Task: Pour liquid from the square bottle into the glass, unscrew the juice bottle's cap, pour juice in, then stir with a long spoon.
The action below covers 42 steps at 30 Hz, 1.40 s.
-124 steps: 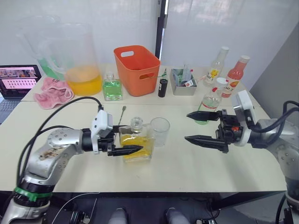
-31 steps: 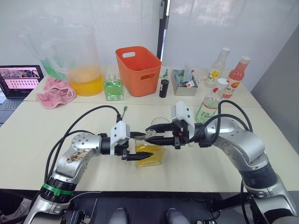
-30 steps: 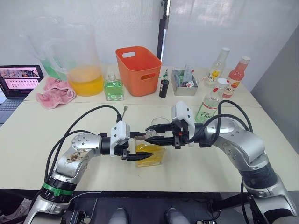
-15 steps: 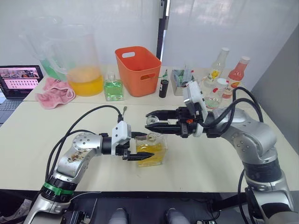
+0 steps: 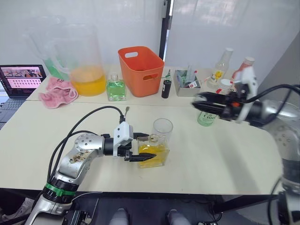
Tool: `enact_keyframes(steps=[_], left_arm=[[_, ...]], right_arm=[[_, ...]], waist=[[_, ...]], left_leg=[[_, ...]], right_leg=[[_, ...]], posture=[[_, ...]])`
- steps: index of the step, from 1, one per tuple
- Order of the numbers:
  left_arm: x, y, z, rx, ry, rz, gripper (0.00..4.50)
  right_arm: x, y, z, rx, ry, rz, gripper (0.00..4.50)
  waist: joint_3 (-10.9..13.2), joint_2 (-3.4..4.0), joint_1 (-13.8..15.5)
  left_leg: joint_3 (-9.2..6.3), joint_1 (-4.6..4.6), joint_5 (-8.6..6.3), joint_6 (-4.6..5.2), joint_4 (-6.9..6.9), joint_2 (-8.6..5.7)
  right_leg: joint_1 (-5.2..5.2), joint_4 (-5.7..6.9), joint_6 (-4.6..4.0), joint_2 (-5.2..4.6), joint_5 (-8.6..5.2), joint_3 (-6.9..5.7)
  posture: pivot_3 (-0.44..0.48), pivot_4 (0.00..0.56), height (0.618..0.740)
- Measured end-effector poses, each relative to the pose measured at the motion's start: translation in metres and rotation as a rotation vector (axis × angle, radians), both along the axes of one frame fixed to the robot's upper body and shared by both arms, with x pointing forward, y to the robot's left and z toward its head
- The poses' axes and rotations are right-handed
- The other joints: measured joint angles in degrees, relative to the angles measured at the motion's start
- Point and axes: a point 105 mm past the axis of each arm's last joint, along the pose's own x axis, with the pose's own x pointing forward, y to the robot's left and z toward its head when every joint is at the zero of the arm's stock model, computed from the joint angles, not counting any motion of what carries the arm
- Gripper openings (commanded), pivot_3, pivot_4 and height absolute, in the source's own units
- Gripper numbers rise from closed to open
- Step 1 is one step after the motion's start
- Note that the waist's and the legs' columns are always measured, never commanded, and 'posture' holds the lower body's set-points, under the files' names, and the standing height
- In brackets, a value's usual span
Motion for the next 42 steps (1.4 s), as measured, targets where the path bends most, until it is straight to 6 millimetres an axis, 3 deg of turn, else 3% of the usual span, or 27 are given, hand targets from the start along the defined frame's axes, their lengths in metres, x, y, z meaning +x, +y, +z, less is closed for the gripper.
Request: enact_keyframes(steps=[3,6,13,17,27,29,36,42], left_arm=[[0.000,0.000,0.000,-0.005,0.004,0.009,2.79],[0.000,0.000,-0.002,-0.023,0.011,0.024,2.79],[-0.001,0.001,-0.002,-0.026,0.010,0.033,2.79],[-0.002,0.002,-0.002,-0.022,0.007,0.042,2.79],[-0.002,0.002,-0.001,-0.026,0.023,0.067,2.79],[-0.002,0.002,-0.001,-0.027,0.024,0.066,2.79],[-0.002,0.002,-0.001,-0.028,0.025,0.066,2.79],[-0.002,0.001,-0.001,-0.030,0.026,0.065,2.79]], right_arm=[[0.008,-0.032,-0.018,-0.013,0.022,-0.123,1.07],[0.025,-0.077,-0.048,-0.027,0.046,-0.345,1.07],[0.042,-0.126,-0.114,0.052,0.104,-0.637,1.07],[0.043,-0.140,-0.133,0.104,0.133,-0.722,1.07],[0.038,-0.156,-0.154,0.161,0.152,-0.820,1.07],[0.037,-0.157,-0.155,0.164,0.155,-0.823,2.08],[0.035,-0.158,-0.154,0.178,0.149,-0.819,4.42],[0.033,-0.156,-0.140,0.175,0.105,-0.779,4.47]], waist=[[-0.05,0.11,-0.19],[-0.05,0.11,-0.23],[-0.06,0.21,-0.73],[-0.06,0.24,-1.19],[-0.06,0.26,-1.42],[-0.06,0.26,-1.44],[-0.06,0.26,-1.45],[-0.04,0.29,-1.42]], left_leg=[[0.02,0.04,0.00,0.00,0.04,0.00],[0.04,0.03,0.01,0.00,0.12,-0.04],[0.04,0.06,0.01,0.01,0.10,-0.09],[0.03,0.07,0.01,0.01,0.07,-0.10],[0.02,0.10,0.02,0.01,0.07,-0.10],[0.02,0.10,0.02,0.01,0.07,-0.11],[0.02,0.10,0.02,0.01,0.07,-0.10],[0.02,0.10,0.02,0.01,0.07,-0.11]], right_leg=[[0.03,0.00,0.06,0.00,0.02,0.02],[0.08,-0.03,-0.03,-0.01,-0.02,0.07],[0.12,-0.03,0.17,-0.01,0.09,0.12],[0.14,-0.02,0.18,-0.01,0.10,0.14],[0.18,-0.03,0.21,-0.01,0.10,0.15],[0.18,-0.02,0.21,-0.01,0.10,0.15],[0.18,-0.02,0.21,-0.01,0.10,0.15],[0.18,-0.02,0.21,-0.01,0.10,0.15]], posture=[[0.000,0.150,0.740],[0.000,0.150,0.740],[0.000,0.150,0.740],[0.000,0.150,0.740],[0.000,0.150,0.740],[0.000,0.150,0.740],[0.000,0.150,0.740],[0.000,0.150,0.740]])
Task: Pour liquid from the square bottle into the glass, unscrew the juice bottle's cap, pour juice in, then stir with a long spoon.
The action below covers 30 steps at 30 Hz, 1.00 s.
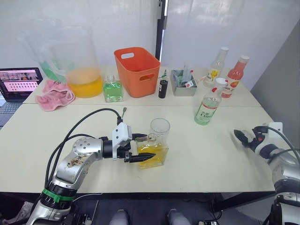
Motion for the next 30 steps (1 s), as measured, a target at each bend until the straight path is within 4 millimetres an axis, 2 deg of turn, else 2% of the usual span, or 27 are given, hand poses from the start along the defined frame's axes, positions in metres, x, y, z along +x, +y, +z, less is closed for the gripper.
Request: enact_keyframes(steps=[4,7,13,19,23,27,30], left_arm=[[0.000,0.000,0.000,-0.004,0.005,0.001,2.79],[0.000,0.000,0.000,-0.007,0.007,0.004,2.79],[0.001,-0.001,0.001,-0.014,0.028,0.039,2.79],[-0.010,0.003,0.009,0.005,0.064,0.062,2.79],[-0.016,0.022,0.020,0.055,0.049,0.117,2.79],[-0.013,0.053,0.033,0.107,0.024,0.227,2.79],[-0.009,0.067,0.044,0.109,-0.007,0.291,2.79]], right_arm=[[-0.005,0.004,0.031,-0.029,-0.062,0.081,4.47],[-0.018,0.018,0.050,-0.060,-0.069,0.212,4.47],[-0.059,0.095,0.065,-0.051,0.010,0.642,4.47],[-0.081,0.137,0.085,-0.026,0.031,0.852,4.47],[-0.089,0.156,0.094,-0.028,0.053,0.959,4.47],[-0.088,0.163,0.099,-0.060,0.068,1.007,4.47],[-0.088,0.168,0.099,-0.062,0.076,1.036,4.47]], waist=[[0.01,0.10,0.06],[0.01,0.12,0.15],[0.02,0.17,0.15],[0.04,0.14,0.01],[0.06,0.12,-0.13],[0.10,0.06,-0.03],[0.11,0.03,0.28]], left_leg=[[0.00,0.00,0.00,0.00,-0.01,0.00],[-0.01,0.00,0.00,0.00,-0.02,0.00],[-0.02,0.00,0.00,0.00,0.06,0.00],[-0.01,-0.02,0.00,0.00,0.04,0.04],[0.00,-0.03,0.00,0.00,0.02,0.06],[0.01,-0.03,0.00,0.00,0.03,0.07],[0.01,-0.07,0.00,-0.01,0.03,0.05]], right_leg=[[0.00,0.01,0.02,0.00,-0.01,0.01],[0.00,0.02,0.04,0.01,-0.02,0.01],[-0.01,0.06,0.07,0.00,-0.02,0.02],[-0.09,0.07,-0.04,0.02,-0.07,0.01],[-0.15,0.08,-0.28,0.02,-0.21,0.00],[-0.15,0.04,-0.40,0.01,-0.27,-0.01],[-0.14,0.01,-0.40,-0.01,-0.28,-0.02]], posture=[[0.000,0.150,0.740],[0.000,0.150,0.740],[0.000,0.150,0.740],[0.000,0.150,0.740],[0.000,0.150,0.740],[0.000,0.150,0.740],[0.000,0.150,0.740]])
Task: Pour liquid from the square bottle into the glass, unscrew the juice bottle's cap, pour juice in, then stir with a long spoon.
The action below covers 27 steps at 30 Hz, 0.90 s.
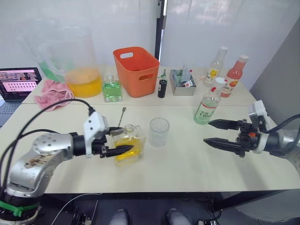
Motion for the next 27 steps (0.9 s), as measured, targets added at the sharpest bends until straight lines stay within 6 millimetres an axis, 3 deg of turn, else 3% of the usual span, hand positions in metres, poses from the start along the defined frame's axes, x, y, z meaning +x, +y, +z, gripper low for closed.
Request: enact_keyframes(steps=[5,11,27], left_arm=[[0.007,0.014,0.011,-0.016,-0.037,0.079,2.79],[0.033,0.022,0.019,0.007,-0.137,0.203,2.79],[0.086,-0.024,0.035,0.230,-0.414,0.109,2.79]], right_arm=[[-0.001,0.006,-0.003,-0.007,0.018,0.032,4.47],[0.001,0.012,0.000,-0.005,-0.002,0.043,4.47],[-0.002,0.016,0.010,-0.021,-0.086,-0.028,4.47]], waist=[[0.04,-0.08,0.12],[0.07,-0.12,-0.02],[0.09,-0.17,0.08]], left_leg=[[-0.01,-0.07,0.00,0.00,-0.01,0.01],[-0.01,-0.07,0.00,0.00,-0.01,0.01],[-0.03,-0.15,0.00,0.00,-0.04,0.00]], right_leg=[[-0.05,-0.01,0.00,0.00,0.01,-0.02],[-0.05,0.00,0.05,0.01,0.06,-0.03],[-0.09,0.01,0.40,0.02,0.26,-0.05]], posture=[[0.000,0.150,0.740],[0.000,0.150,0.740],[0.000,0.150,0.740]])
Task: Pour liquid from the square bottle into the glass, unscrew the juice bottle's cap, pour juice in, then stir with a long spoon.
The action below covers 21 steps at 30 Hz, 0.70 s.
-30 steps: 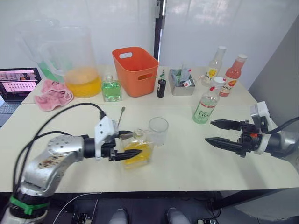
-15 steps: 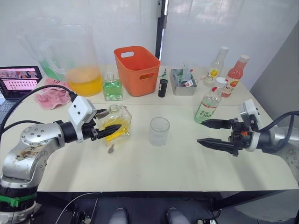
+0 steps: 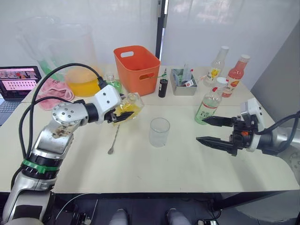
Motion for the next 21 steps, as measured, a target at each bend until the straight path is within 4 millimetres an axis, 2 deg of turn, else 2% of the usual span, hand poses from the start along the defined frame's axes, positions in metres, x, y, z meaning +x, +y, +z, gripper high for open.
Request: enact_keyframes(steps=[5,13,21], left_arm=[[0.010,-0.017,-0.008,0.082,-0.074,-0.036,2.79],[0.027,-0.027,-0.018,0.207,-0.236,-0.022,2.79],[0.040,-0.033,-0.013,0.242,-0.382,0.000,2.79]], right_arm=[[-0.005,0.005,0.004,0.006,-0.007,0.000,4.47],[-0.013,0.014,0.002,0.007,-0.003,0.007,4.47],[-0.012,0.013,0.001,0.005,-0.004,-0.018,4.47]], waist=[[0.00,0.00,0.05],[0.00,0.00,0.05],[0.00,0.00,0.23]], left_leg=[[-0.01,-0.01,0.00,0.00,0.02,-0.01],[-0.02,-0.03,0.00,0.01,0.03,-0.02],[-0.02,-0.06,0.01,0.01,0.04,-0.04]], right_leg=[[0.01,0.01,0.03,0.00,0.02,0.01],[0.01,0.01,0.07,0.00,0.04,0.02],[0.02,0.01,0.11,0.00,0.07,0.03]], posture=[[0.000,0.150,0.740],[0.000,0.150,0.740],[0.000,0.150,0.740]])
